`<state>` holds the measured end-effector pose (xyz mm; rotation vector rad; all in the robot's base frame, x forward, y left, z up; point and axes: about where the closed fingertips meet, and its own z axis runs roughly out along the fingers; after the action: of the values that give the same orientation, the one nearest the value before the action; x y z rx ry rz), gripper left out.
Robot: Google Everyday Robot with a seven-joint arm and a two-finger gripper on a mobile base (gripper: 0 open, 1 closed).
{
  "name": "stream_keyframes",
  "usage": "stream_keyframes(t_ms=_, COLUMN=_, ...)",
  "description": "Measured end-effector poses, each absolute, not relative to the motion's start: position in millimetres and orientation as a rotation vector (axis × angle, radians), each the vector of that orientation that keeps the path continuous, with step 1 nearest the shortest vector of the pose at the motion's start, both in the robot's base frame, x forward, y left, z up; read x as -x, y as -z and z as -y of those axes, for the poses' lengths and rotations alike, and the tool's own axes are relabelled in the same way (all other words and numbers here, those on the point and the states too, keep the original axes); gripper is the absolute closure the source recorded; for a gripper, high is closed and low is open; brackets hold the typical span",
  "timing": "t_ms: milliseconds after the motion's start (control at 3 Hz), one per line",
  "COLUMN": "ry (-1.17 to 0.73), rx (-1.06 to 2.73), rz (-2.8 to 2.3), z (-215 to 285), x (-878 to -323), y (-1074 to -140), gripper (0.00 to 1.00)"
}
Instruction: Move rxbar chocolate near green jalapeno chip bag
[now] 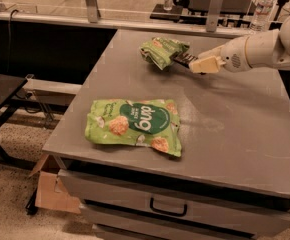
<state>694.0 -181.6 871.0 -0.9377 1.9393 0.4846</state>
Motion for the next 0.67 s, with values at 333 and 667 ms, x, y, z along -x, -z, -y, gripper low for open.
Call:
stream_keyframes(t_ms=333, ry=-0.501, rx=0.957, rz=-1.929, z=163.4, x=-711.1, y=-875.0, gripper=0.75)
stream_keyframes(t_ms=667, ry=-0.516, rx=0.973, rz=-1.917, z=152.6, x=-717.6, y=-876.4, gripper=0.44)
